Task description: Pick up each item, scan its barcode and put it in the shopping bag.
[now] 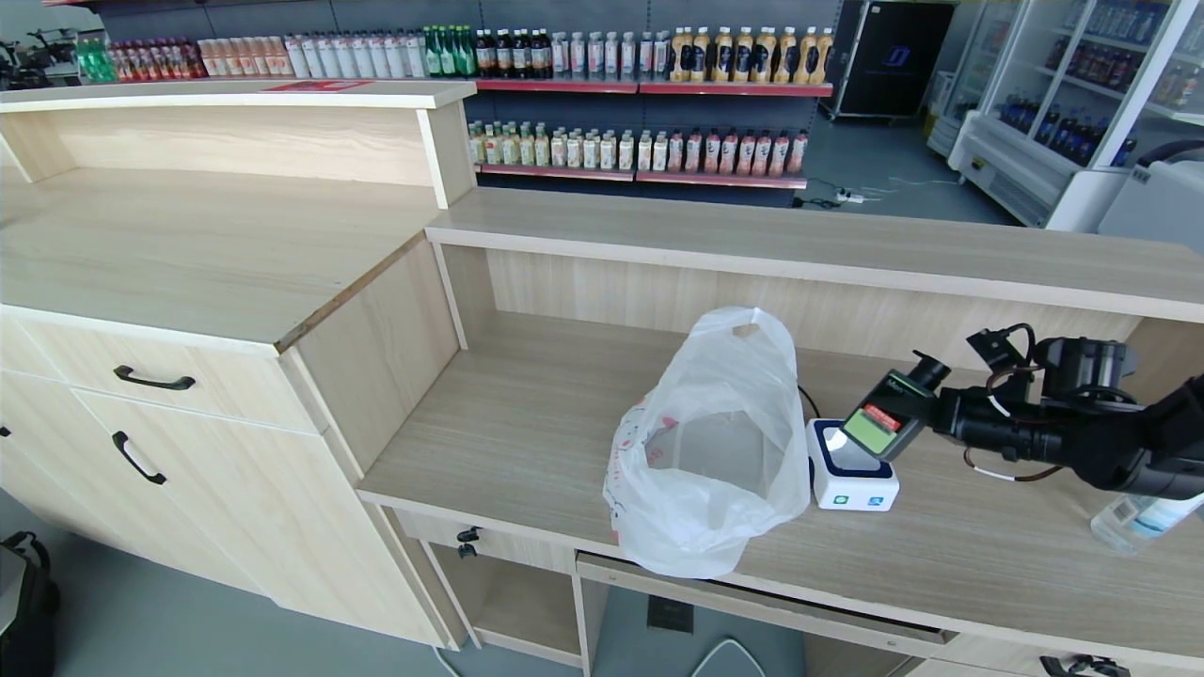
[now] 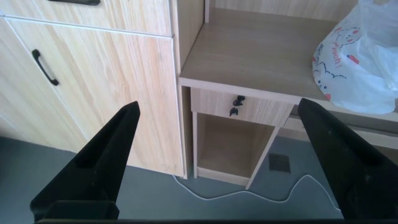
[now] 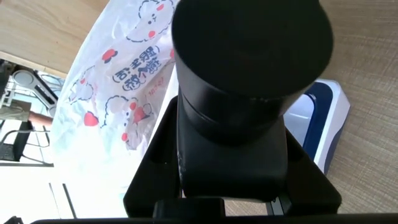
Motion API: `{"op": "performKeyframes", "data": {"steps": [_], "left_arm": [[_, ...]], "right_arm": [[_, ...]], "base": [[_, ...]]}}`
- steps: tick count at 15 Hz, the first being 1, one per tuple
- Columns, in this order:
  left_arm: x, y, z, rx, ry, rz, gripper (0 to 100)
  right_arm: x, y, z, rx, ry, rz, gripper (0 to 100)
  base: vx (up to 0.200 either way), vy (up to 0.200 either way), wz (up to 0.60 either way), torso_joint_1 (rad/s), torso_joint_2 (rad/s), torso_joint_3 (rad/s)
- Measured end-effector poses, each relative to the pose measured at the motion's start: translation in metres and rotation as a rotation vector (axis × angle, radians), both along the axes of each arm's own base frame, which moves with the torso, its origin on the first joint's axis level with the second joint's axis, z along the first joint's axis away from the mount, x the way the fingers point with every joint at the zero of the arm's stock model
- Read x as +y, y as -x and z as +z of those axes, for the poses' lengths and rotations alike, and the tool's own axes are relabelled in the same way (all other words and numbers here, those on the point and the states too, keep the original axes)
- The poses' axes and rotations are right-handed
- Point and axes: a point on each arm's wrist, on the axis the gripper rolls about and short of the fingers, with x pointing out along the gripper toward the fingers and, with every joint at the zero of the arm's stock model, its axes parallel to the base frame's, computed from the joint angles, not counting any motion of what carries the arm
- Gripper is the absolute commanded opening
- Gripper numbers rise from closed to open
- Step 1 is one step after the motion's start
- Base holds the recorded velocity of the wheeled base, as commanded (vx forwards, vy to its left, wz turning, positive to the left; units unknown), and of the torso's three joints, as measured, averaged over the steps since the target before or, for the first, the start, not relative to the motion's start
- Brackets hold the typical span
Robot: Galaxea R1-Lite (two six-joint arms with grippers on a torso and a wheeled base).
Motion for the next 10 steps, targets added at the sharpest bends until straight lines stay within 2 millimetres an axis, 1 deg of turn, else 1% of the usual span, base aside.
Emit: {"op": "performKeyframes", "data": {"steps": [2,4,5,6,7,9,10], "left_arm": [[0.000,0.000,0.000,0.000,0.000,0.000,100],[0.000,0.000,0.000,0.000,0.000,0.000,100],[0.000,0.000,0.000,0.000,0.000,0.000,100],[0.000,0.000,0.000,0.000,0.000,0.000,100],[0.000,0.000,0.000,0.000,0.000,0.000,100],[0.000,0.000,0.000,0.000,0.000,0.000,100],[0.000,0.000,0.000,0.000,0.000,0.000,100]], "right_arm": [[0.002,0.000,0.001,-0.013,0.014,0.004,0],[0.006,0.002,0.012,-0.094,0.099,0.022,0],[0.008,0.007,0.020,-0.154,0.167,0.033,0],[0.009,0.015,0.030,-0.227,0.256,0.045,0],[0.009,0.029,0.039,-0.313,0.376,0.056,0],[0.003,0.062,0.054,-0.478,0.652,0.079,0],[-0.002,0.080,0.062,-0.515,0.747,0.074,0]], "base": [[0.000,0.000,0.00,0.000,0.00,0.000],[0.000,0.000,0.00,0.000,0.00,0.000],[0.000,0.000,0.00,0.000,0.00,0.000],[0.000,0.000,0.00,0.000,0.00,0.000],[0.000,0.000,0.00,0.000,0.00,0.000],[0.000,0.000,0.00,0.000,0.00,0.000],[0.000,0.000,0.00,0.000,0.00,0.000]]}}
